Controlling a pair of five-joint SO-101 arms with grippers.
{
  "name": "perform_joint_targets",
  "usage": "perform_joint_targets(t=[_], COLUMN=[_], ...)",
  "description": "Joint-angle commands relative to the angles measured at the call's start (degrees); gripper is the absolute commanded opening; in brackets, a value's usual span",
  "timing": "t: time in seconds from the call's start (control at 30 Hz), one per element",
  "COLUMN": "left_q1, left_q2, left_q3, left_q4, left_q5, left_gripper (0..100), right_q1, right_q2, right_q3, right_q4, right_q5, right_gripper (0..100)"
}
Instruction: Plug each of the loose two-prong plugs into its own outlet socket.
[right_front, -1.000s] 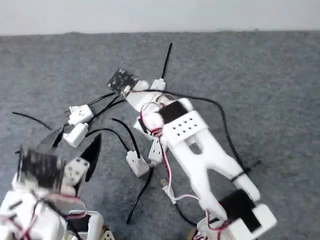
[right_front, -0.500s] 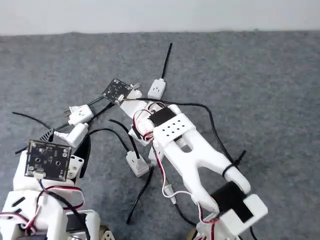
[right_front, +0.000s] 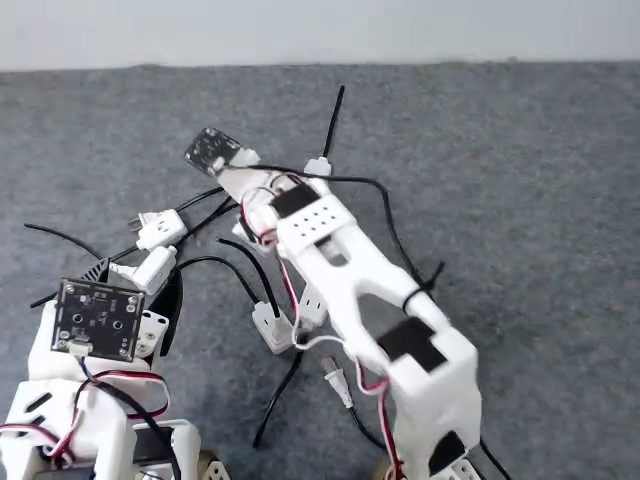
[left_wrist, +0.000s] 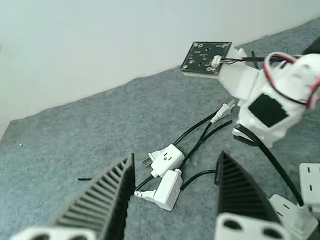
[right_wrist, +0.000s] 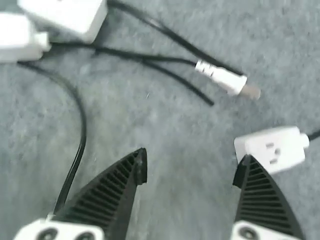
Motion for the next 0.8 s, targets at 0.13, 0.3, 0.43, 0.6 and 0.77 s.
perform_joint_targets(t=[0.13,0.3,0.43,0.6,0.77], left_q1=[-0.2,-0.3,-0.3,-0.2,-0.3], left_q2=[1.1,1.1,1.1,1.1,1.1], left_q3=[2.3,2.4,2.6,2.5,2.7], left_q4=[-1.4,-1.4,-1.4,-1.4,-1.3], left_q5=[-0.5,-1.8,-1.9,-1.9,-1.9], left_gripper=[26,26,26,26,26], right_q1=[2.6,2.8,2.7,3.3,5.4], right_q2=[16.4,27.7,31.1,34.9,40.4], right_q3=[-28.3,-43.3,-54.2,-63.7,-68.5], right_q4=[-0.8,-0.4,5.8,6.7,7.0], right_q5=[-3.5,-3.8,-4.0,-4.0,-3.9], right_gripper=[27.7,27.7,27.7,27.7,27.7])
